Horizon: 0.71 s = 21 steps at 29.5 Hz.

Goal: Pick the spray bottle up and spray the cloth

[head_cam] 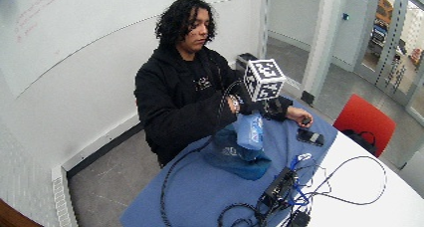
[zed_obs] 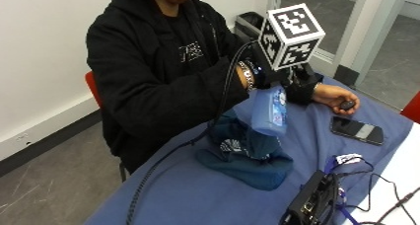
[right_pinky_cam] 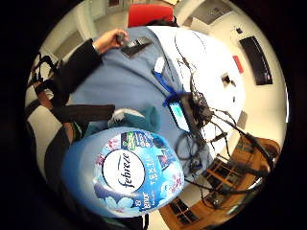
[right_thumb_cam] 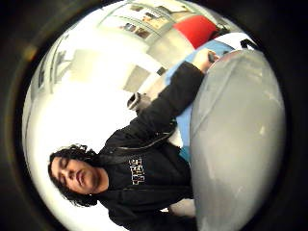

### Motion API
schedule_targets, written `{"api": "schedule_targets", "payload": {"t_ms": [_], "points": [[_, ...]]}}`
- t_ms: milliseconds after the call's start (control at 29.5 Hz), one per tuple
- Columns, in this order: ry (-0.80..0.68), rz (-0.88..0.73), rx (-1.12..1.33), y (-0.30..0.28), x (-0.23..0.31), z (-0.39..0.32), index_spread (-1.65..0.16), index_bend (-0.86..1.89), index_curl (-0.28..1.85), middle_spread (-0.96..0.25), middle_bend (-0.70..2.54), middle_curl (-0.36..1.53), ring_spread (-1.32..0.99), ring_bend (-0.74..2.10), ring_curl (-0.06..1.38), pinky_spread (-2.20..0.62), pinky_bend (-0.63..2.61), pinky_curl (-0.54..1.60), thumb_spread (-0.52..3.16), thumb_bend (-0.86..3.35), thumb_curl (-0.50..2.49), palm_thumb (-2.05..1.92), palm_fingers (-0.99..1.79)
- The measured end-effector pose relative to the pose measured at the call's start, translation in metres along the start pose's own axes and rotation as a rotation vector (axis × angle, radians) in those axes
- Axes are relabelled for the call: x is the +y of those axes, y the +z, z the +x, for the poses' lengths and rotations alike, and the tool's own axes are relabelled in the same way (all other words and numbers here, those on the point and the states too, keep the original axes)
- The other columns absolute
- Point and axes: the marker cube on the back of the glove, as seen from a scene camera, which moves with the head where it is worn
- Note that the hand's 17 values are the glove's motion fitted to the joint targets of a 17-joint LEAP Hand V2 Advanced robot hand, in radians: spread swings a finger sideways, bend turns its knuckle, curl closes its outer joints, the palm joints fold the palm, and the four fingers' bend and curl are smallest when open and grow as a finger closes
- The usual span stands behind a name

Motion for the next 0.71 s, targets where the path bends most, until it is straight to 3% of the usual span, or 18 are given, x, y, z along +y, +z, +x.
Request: {"api": "schedule_targets", "payload": {"t_ms": [712], "points": [[-0.195, 0.268, -0.571, 0.079, -0.072, -0.001, -0.27, 0.18, 0.67, -0.19, 0.65, 0.59, -0.19, 0.78, 0.51, -0.27, 0.50, 0.45, 0.25, -0.02, 0.84, 1.07, 1.32]]}}
